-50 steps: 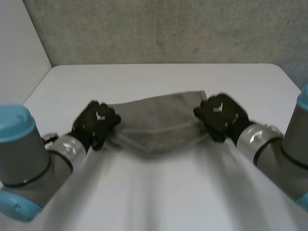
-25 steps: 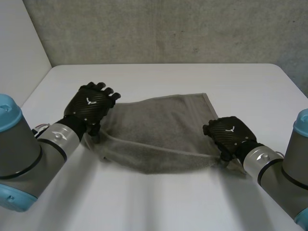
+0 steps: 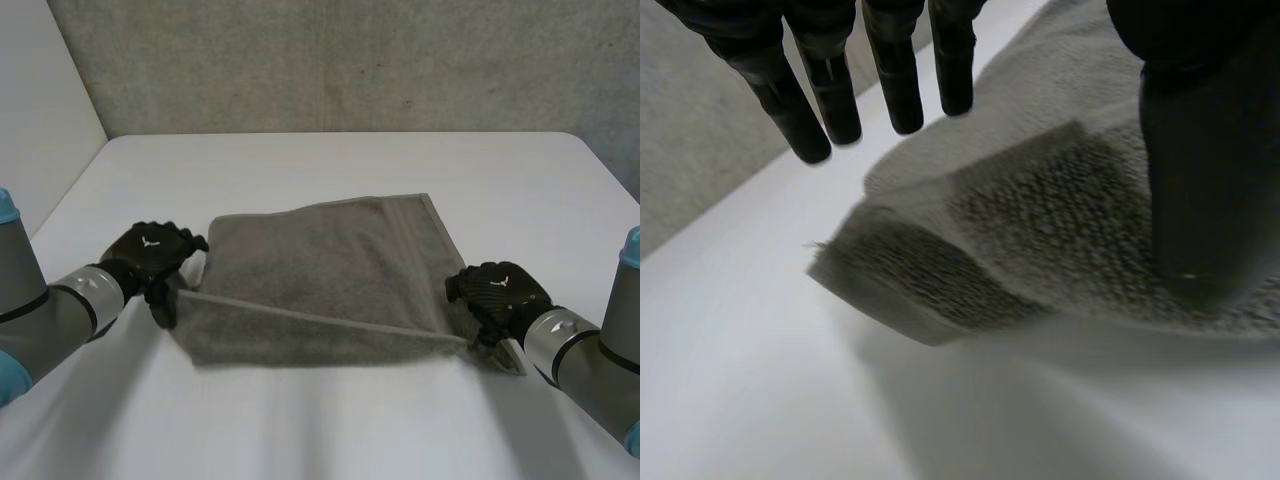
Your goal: Fold the towel.
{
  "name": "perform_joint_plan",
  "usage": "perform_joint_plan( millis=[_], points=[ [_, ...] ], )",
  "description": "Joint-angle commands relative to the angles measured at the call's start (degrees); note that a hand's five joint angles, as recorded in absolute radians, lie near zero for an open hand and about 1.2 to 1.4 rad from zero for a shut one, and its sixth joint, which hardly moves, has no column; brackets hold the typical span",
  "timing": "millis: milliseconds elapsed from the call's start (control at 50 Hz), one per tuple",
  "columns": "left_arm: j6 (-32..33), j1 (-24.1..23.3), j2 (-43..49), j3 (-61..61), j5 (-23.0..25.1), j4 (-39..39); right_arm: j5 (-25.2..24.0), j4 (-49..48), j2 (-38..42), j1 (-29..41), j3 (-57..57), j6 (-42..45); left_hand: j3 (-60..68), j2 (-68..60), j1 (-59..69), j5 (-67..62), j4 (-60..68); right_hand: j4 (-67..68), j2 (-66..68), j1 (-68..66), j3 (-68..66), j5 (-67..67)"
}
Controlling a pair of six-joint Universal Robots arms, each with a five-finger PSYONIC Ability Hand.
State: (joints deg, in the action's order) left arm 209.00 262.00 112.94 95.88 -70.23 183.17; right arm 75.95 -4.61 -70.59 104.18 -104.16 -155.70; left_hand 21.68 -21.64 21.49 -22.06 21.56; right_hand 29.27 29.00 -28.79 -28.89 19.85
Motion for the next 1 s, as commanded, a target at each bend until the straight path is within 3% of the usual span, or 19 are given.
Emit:
perform_joint_plan(
  millis=[20, 160, 520, 740, 800, 840, 860, 880, 1000],
  points=[
    [0.0, -0.2, 0.2, 0.0, 0.2, -1.9, -0.1, 1.2, 0.7, 0.1, 0.3, 0.0, 10.0, -10.1, 10.2, 0.4, 10.1, 8.1, 8.3, -8.5, -8.4, 7.5],
    [0.0, -0.2, 0.0, 0.3, 0.1, -2.0, -0.1, 2.5, 1.3, 0.1, 0.7, 0.0, 28.2, -28.2, 28.4, -17.8, 28.3, 9.2, 9.5, -9.7, -9.6, 8.7],
    [-0.1, -0.2, 0.2, 0.4, -0.4, -1.8, -0.3, 6.9, 0.9, 0.5, 1.3, -0.1, 28.6, -28.6, 28.8, -18.2, 28.7, -0.5, -0.2, 0.0, 0.1, -1.1],
    [-0.3, -0.2, 0.5, 0.5, -0.4, -1.8, -0.7, 3.5, 2.7, 0.3, 0.6, -0.7, 42.4, -42.4, 42.6, -32.0, 42.5, 2.8, 3.1, -3.3, -3.2, 2.3],
    [-0.3, -0.2, 0.6, 0.7, -0.4, -1.8, -0.8, 2.1, 4.9, 0.4, 0.9, -0.8, 47.2, -47.3, 47.4, -36.9, 47.4, 12.8, 13.0, -13.3, -13.2, 12.2],
    [-0.3, -0.3, 1.0, 0.7, -0.4, -1.9, -0.9, 1.1, 5.6, 0.4, 1.2, -1.0, 58.3, -58.3, 58.4, -47.9, 58.4, 37.7, 38.0, -38.2, -38.1, 37.1],
    [-0.3, -0.3, 1.1, 0.7, -0.4, -1.9, -0.9, 1.1, 5.6, 0.4, 1.2, -1.0, 58.3, -58.4, 58.5, -47.9, 58.4, 37.8, 38.1, -38.3, -38.2, 37.3],
    [-0.3, -0.3, 1.1, 0.7, -0.4, -1.9, -0.8, 0.6, 5.5, 0.4, 1.3, -1.1, 58.3, -58.4, 58.5, -47.9, 58.4, 50.6, 50.9, -51.1, -51.0, 50.0],
    [-0.3, -1.1, -0.1, 0.6, -0.5, -2.6, -1.9, 0.2, -0.2, -0.5, 3.2, -7.1, 58.3, -58.4, 58.5, -47.9, 58.4, 50.7, 51.0, -51.2, -51.1, 50.1]
  ],
)
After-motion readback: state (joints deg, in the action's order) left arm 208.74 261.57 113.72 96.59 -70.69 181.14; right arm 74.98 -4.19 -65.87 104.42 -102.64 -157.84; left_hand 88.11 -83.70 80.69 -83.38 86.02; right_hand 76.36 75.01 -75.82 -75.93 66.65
